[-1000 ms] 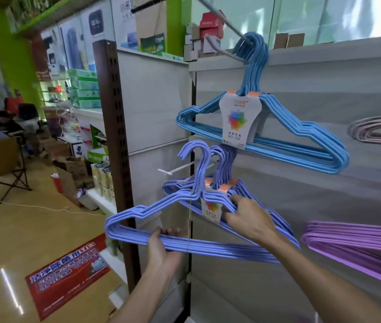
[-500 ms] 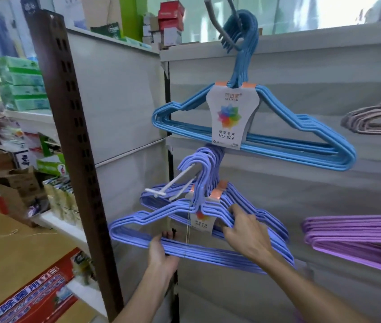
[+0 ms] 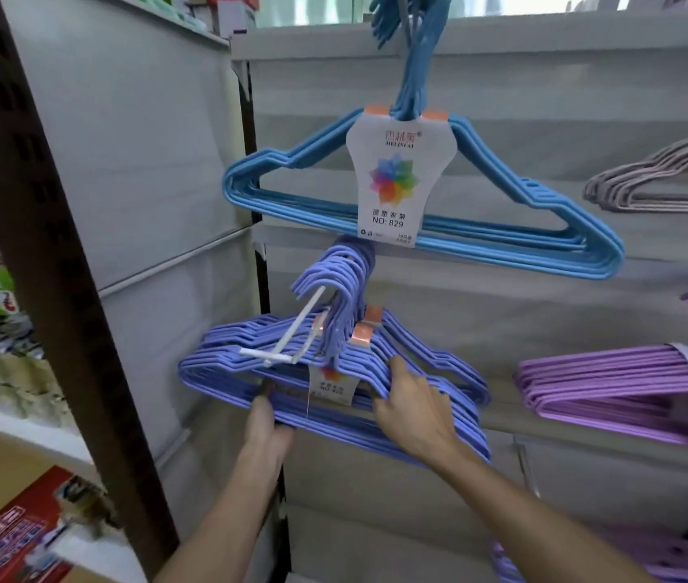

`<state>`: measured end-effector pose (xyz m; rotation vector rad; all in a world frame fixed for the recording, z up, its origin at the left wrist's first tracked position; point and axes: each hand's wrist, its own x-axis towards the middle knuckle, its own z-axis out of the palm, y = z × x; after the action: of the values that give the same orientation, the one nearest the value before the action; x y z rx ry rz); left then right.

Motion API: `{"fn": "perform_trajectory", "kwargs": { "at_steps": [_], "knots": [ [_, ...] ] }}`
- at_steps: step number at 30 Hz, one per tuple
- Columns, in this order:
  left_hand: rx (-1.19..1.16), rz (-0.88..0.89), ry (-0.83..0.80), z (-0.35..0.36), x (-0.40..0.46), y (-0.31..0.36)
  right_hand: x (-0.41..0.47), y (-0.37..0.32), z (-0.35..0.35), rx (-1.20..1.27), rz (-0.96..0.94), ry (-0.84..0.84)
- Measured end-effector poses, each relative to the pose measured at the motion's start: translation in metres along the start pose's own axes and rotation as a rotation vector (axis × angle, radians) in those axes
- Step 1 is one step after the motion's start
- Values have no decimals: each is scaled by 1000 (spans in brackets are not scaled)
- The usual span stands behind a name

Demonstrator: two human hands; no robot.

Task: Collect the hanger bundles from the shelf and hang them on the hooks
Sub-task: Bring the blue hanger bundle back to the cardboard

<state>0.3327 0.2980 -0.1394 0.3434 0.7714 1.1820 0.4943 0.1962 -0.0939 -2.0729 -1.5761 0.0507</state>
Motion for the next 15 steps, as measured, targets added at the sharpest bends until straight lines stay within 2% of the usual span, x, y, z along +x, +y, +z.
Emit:
{"fn": "perform_trajectory", "kwargs": {
  "at_steps": [4,10,15],
  "knots": [
    [-16,-25,-2,-2,3,6,-1,1,6,34,-14,-2],
    [26,-49,33,-6,-14,6,-5,19,-2,236,-140,-47],
    [47,-35,104,-15,-34,-9,-22,36,-32,150,-236,20]
  ]
}}
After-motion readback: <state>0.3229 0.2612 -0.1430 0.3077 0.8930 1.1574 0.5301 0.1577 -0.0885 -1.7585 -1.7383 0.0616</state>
